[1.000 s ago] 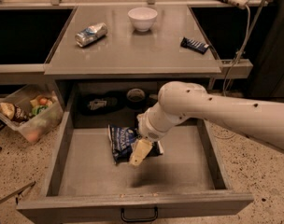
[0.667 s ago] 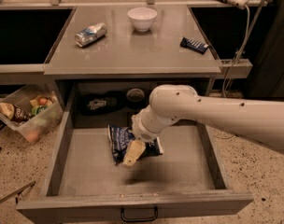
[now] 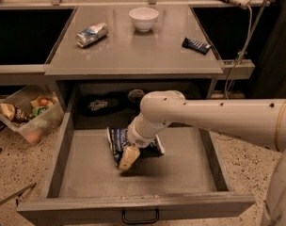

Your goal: Pick blue chip bag from top drawer and place on counter

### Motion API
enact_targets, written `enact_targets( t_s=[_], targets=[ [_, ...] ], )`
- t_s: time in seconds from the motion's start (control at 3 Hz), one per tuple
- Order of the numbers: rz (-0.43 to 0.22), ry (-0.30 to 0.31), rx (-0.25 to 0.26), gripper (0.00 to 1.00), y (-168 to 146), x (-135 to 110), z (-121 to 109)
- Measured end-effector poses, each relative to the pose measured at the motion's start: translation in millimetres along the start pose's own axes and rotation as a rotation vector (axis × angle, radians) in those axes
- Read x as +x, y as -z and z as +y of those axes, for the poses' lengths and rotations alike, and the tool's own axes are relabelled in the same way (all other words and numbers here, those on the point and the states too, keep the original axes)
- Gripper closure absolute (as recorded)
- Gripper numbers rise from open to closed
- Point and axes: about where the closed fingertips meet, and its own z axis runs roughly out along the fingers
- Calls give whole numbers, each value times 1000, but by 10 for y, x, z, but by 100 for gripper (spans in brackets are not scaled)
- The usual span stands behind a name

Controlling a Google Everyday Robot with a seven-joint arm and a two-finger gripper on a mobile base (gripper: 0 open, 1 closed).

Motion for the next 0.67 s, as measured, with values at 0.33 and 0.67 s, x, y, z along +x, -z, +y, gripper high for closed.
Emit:
enact_targets(
  t_s=[0.33,0.67],
  targets=[
    [1,-1,-3,42,-10,5,5],
    [0,-1,-3,65,-6,6,7]
  ],
)
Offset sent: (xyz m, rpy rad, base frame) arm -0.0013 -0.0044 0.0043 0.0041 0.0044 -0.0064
